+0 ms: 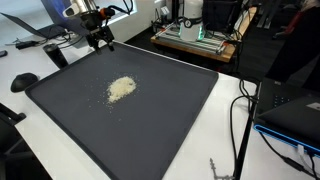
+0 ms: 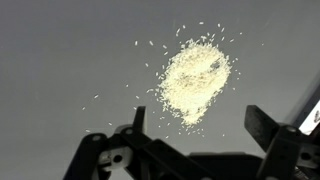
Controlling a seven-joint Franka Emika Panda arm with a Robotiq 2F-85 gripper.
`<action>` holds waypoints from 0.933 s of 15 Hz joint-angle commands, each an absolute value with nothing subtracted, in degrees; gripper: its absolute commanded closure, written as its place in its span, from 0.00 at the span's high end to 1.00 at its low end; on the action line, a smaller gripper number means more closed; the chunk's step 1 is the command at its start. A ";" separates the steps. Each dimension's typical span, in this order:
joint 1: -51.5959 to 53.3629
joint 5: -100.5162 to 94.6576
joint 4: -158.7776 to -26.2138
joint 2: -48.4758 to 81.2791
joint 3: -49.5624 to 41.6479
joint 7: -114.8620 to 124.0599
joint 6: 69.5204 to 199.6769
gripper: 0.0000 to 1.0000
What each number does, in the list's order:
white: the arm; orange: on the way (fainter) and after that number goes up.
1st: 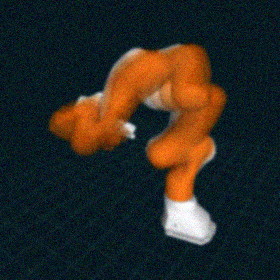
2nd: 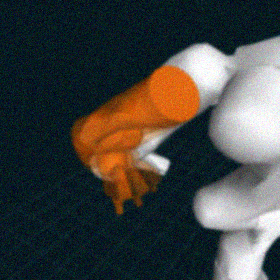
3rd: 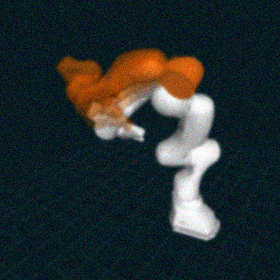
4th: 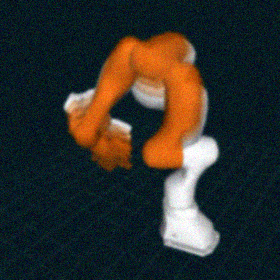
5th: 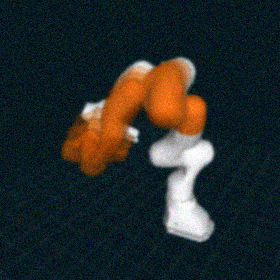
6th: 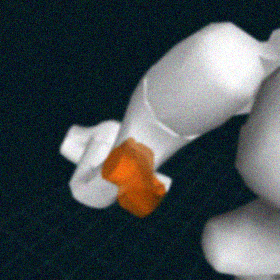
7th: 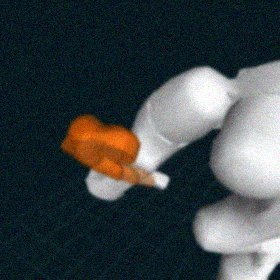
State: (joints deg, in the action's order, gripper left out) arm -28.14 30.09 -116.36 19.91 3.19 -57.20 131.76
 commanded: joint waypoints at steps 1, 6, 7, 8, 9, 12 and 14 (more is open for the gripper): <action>-25.01 36.99 -130.57 10.06 1.65 -62.63 138.63 1.00; -18.07 48.50 -143.46 1.16 0.85 -67.20 150.87 1.00; -16.45 51.93 -145.28 -0.45 0.97 -68.64 153.47 1.00; -18.05 55.32 -146.80 -1.81 4.37 -69.81 156.29 1.00; -16.72 58.94 -147.98 -3.15 4.90 -71.17 158.87 1.00; -13.76 63.29 -150.10 -4.89 7.83 -71.03 166.94 1.00; -12.05 61.80 -151.57 -5.44 9.88 -68.99 171.62 1.00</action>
